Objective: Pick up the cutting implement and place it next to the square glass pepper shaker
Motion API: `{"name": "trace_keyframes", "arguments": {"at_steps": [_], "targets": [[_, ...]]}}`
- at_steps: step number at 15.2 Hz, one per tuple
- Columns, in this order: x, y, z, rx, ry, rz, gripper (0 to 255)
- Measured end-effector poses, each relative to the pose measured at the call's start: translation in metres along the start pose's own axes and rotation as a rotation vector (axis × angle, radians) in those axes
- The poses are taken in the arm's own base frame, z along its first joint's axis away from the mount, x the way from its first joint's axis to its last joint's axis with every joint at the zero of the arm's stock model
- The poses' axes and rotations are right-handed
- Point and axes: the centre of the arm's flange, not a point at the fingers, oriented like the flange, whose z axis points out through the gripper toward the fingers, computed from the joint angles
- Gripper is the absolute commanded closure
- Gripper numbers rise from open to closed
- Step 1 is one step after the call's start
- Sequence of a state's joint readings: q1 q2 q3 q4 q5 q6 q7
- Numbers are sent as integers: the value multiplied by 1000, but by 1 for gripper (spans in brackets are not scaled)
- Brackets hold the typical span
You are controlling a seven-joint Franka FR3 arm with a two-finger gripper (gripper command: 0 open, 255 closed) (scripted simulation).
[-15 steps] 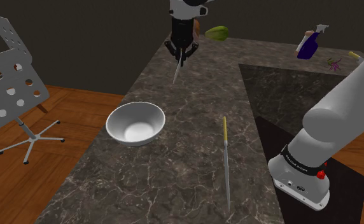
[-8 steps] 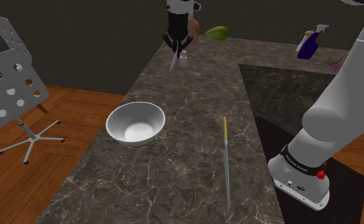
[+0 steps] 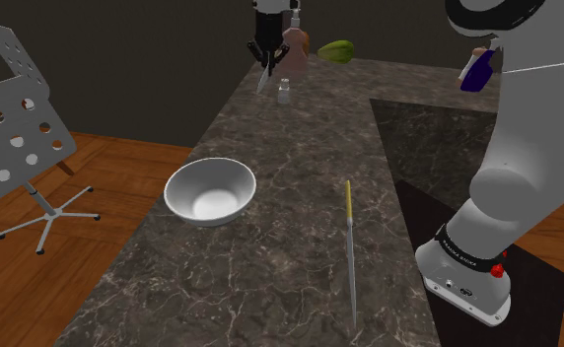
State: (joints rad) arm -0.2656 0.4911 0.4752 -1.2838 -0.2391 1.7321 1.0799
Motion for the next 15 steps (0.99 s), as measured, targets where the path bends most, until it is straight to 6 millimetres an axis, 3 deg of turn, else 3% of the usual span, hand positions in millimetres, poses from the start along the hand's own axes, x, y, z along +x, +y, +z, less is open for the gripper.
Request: {"name": "trace_keyframes", "arguments": {"at_steps": [3,15], "targets": [[12,-4,12,-1,0,1,255],[12,-4,74,-1,0,1,255]]}}
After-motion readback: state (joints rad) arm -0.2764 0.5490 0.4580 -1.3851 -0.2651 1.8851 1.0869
